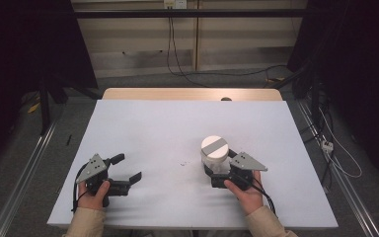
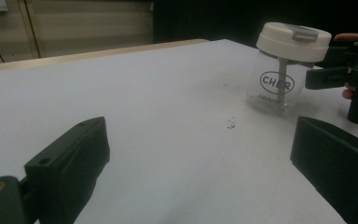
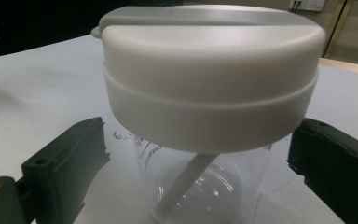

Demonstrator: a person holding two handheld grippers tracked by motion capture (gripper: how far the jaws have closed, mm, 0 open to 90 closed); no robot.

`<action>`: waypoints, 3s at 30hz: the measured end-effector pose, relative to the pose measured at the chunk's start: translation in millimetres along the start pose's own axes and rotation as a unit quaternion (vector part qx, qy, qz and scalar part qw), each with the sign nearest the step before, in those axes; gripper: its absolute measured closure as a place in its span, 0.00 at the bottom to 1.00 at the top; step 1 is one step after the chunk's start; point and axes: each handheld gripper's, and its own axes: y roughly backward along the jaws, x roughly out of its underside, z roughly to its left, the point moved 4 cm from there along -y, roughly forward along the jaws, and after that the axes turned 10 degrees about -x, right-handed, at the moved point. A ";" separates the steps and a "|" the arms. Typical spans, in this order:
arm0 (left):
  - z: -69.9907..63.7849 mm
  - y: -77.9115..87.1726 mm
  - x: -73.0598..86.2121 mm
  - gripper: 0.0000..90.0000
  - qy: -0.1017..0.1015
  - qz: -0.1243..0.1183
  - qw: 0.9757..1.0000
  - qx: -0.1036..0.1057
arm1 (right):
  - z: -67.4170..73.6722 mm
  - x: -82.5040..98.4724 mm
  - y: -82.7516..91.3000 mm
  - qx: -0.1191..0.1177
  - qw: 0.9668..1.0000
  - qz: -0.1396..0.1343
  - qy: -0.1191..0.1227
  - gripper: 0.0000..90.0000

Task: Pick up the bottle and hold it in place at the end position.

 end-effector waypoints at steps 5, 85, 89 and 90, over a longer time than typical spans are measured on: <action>0.4 -0.1 0.5 0.05 -0.002 0.003 1.000 -0.001 | -2.0 -0.8 -2.9 0.008 1.000 0.000 -0.005 0.05; 1.8 -1.1 1.7 0.05 -0.001 0.004 1.000 0.003 | -7.5 -23.9 -48.7 -0.014 1.000 -0.014 0.005 0.21; 2.4 -0.8 1.9 0.05 -0.001 0.004 1.000 0.002 | -7.9 -26.1 -51.7 -0.014 1.000 -0.015 0.010 0.21; 2.5 -0.8 2.1 0.05 -0.001 0.005 1.000 0.002 | -8.0 -26.6 -52.6 -0.014 1.000 -0.015 0.009 0.21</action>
